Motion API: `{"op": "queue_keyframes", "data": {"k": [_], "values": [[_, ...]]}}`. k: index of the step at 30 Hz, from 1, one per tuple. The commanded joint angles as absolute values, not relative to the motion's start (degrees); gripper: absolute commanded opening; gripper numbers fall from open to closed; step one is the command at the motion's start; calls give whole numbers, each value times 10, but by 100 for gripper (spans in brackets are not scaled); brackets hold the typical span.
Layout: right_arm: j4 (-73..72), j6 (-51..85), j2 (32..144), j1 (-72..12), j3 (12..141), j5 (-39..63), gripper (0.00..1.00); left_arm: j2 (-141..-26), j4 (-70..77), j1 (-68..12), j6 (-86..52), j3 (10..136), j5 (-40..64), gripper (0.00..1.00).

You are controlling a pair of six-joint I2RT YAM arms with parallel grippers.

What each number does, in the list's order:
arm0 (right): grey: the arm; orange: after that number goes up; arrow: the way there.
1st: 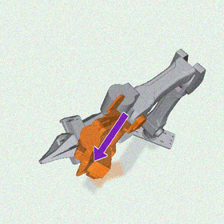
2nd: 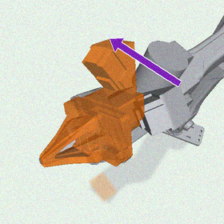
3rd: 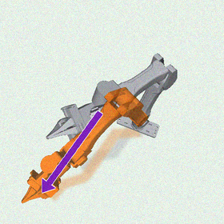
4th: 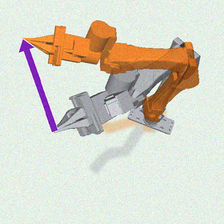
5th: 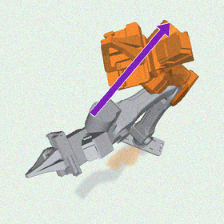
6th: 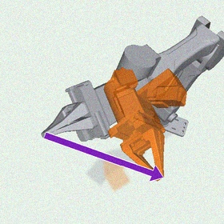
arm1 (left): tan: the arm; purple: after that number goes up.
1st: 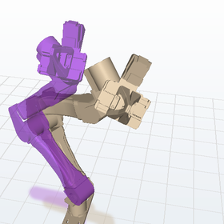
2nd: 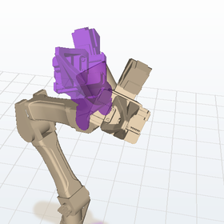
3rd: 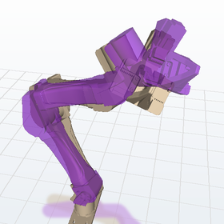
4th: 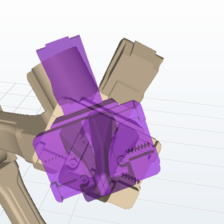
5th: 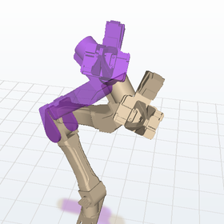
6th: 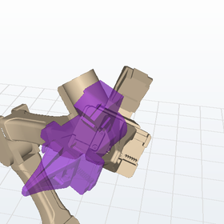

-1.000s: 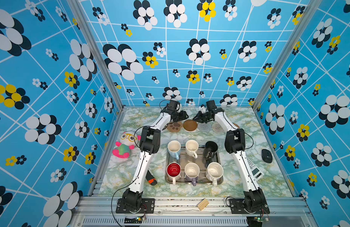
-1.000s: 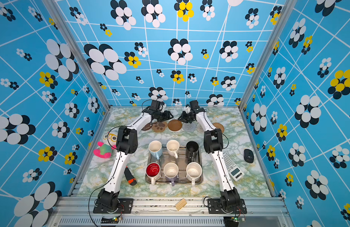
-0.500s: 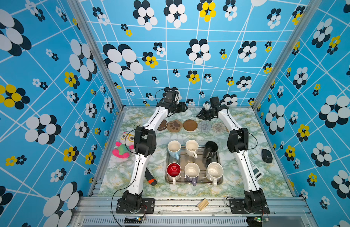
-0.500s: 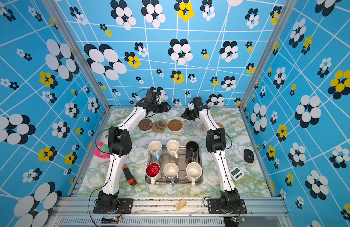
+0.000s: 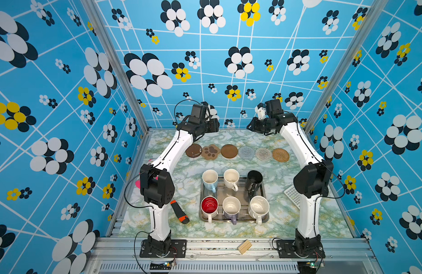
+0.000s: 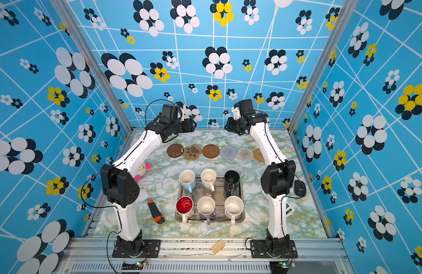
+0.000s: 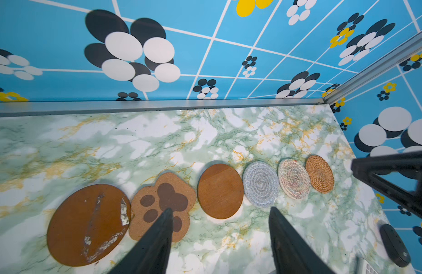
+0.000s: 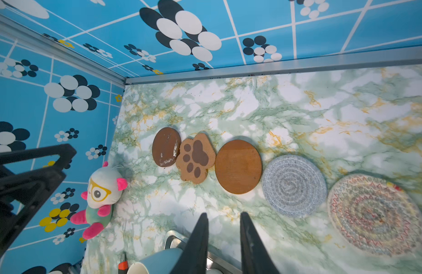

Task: Place cups on coasters
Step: Pick up the cup from the tray.

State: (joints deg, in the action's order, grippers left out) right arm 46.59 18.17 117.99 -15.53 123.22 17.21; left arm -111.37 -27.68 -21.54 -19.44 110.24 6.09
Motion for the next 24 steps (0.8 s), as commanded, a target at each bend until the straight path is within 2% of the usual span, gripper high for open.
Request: {"op": "queue_keyframes", "data": {"k": [1, 12, 24], "values": [[426, 169, 1099, -165, 1136, 104, 27, -1076, -297, -246, -169, 1077, -36, 65], [363, 205, 877, -220, 882, -5, 33, -1016, -249, -319, -191, 998, -194, 65], [357, 249, 759, -296, 768, -89, 39, -955, -212, -359, -188, 910, -258, 65]]}}
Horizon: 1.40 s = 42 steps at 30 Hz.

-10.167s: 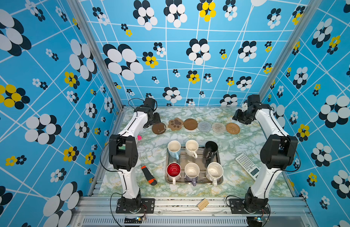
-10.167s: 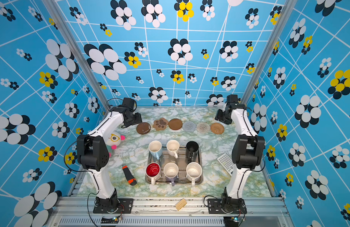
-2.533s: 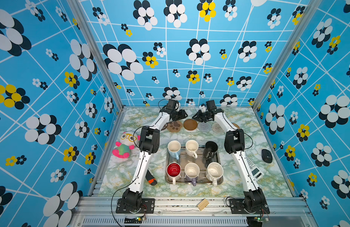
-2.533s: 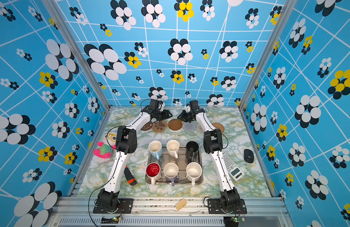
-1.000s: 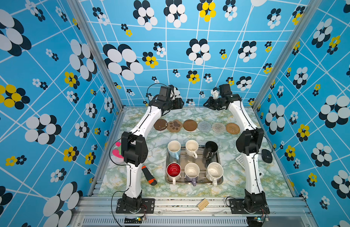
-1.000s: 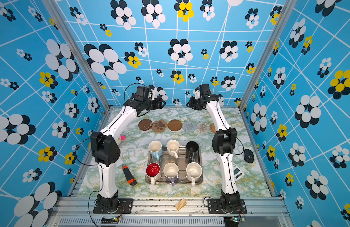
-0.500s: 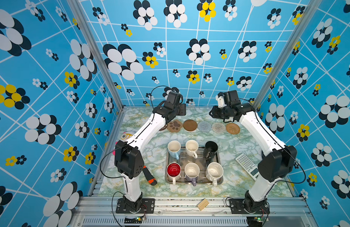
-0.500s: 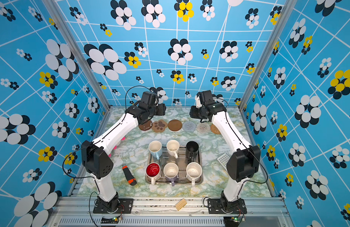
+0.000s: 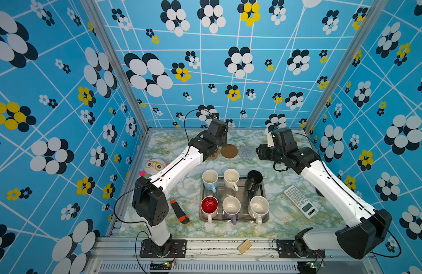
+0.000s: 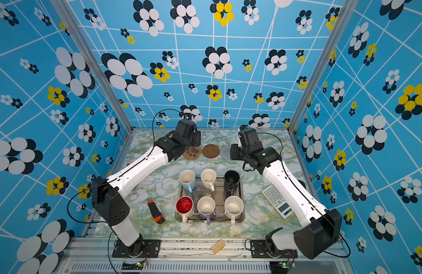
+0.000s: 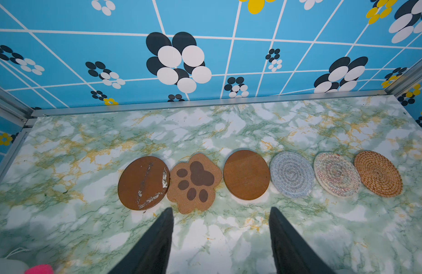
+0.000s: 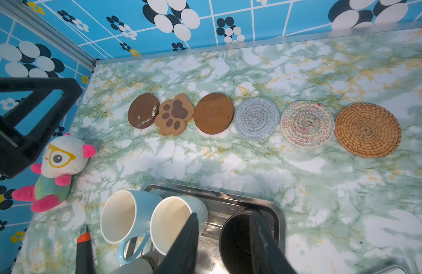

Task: Place cups on coasters
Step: Pick up the cup from the tray.

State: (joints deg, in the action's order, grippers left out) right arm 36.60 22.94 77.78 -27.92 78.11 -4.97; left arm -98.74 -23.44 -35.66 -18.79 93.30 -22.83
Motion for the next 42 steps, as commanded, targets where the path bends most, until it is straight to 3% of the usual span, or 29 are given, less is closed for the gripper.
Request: {"op": "queue_keyframes", "data": {"k": [1, 31, 36, 42], "values": [[359, 252, 756, -302, 767, -93, 40, -945, -207, -359, -187, 898, -261, 65], [424, 304, 714, -435, 741, -189, 49, -806, -134, -375, -201, 722, -299, 69], [434, 307, 712, -442, 738, -191, 50, -779, -108, -376, -198, 684, -296, 77], [448, 309, 727, -454, 735, -189, 53, -756, -66, -376, -189, 644, -287, 78]]}}
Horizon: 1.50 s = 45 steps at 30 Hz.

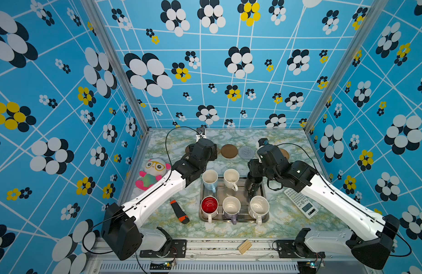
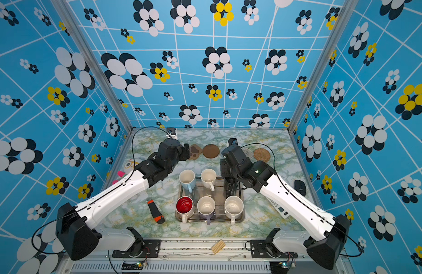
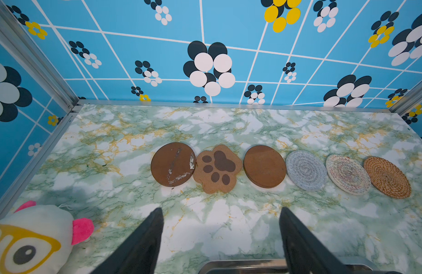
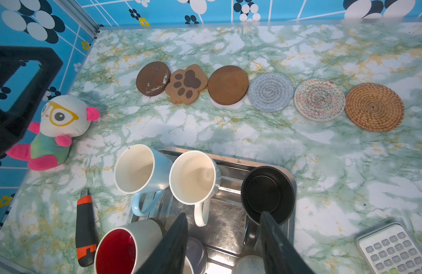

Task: Place cups on coasters
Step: Pick up the cup from the tray.

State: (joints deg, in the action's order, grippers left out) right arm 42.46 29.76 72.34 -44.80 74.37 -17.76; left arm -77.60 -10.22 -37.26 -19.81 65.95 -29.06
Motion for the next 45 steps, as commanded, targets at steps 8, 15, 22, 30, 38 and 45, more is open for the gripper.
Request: {"op": "queue_keyframes", "data": {"k": [8, 15, 22, 30, 38, 45], "values": [[491, 311, 726, -465, 742, -201, 59, -741, -17, -375, -170, 603, -285, 80], [544, 335, 709, -475, 736, -221, 60, -749, 8, -374, -153, 589, -288, 84], [591, 369, 718, -488, 722, -220, 60, -767, 7, -370, -154, 596, -281, 87], [635, 405, 725, -504, 706, -216, 60, -771, 10, -363, -153, 592, -273, 88], [564, 426, 725, -504, 647, -181, 59, -764, 8, -357, -156, 585, -271, 89], [530, 421, 759, -504, 649, -193, 58, -755, 9, -349, -159, 576, -270, 89]]}}
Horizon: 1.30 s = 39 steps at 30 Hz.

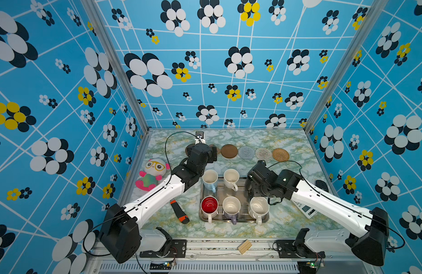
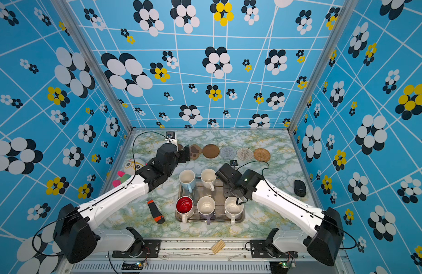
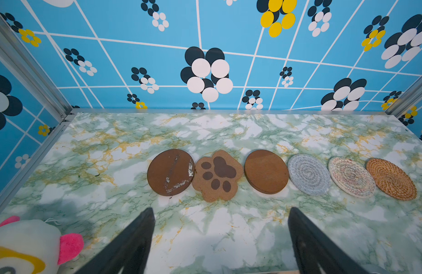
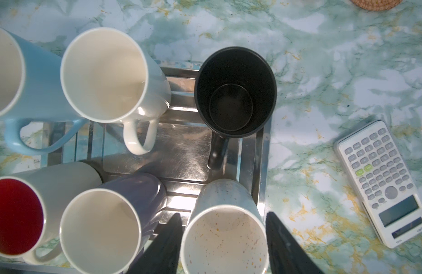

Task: Place cups on coasters
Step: Pick up the cup from the tray.

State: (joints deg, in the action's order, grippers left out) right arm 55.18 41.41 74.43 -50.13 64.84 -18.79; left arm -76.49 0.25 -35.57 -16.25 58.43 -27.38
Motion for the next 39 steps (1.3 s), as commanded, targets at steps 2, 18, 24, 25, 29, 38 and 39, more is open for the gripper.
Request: {"op": "queue_keyframes", "data": {"k": [2, 18, 24, 25, 29, 38, 39], "values": [[522, 421, 769, -504, 651, -192, 58, -753, 11, -347, -161, 572, -267, 89], [489, 423, 801, -479, 644, -175, 59, -742, 19, -332, -167, 555, -256, 90], [471, 425, 807, -474, 635, -168, 59, -736, 30, -315, -184, 543, -226, 90], [470, 425, 806, -472, 635, -167, 59, -736, 32, -314, -185, 541, -224, 90], [466, 422, 804, -464, 629, -162, 59, -736, 36, -312, -187, 540, -221, 90], [441, 420, 808, -452, 614, -141, 60, -741, 38, -310, -185, 541, -215, 90], [440, 419, 808, -451, 613, -140, 61, -741, 38, -310, -185, 541, -215, 90]]}}
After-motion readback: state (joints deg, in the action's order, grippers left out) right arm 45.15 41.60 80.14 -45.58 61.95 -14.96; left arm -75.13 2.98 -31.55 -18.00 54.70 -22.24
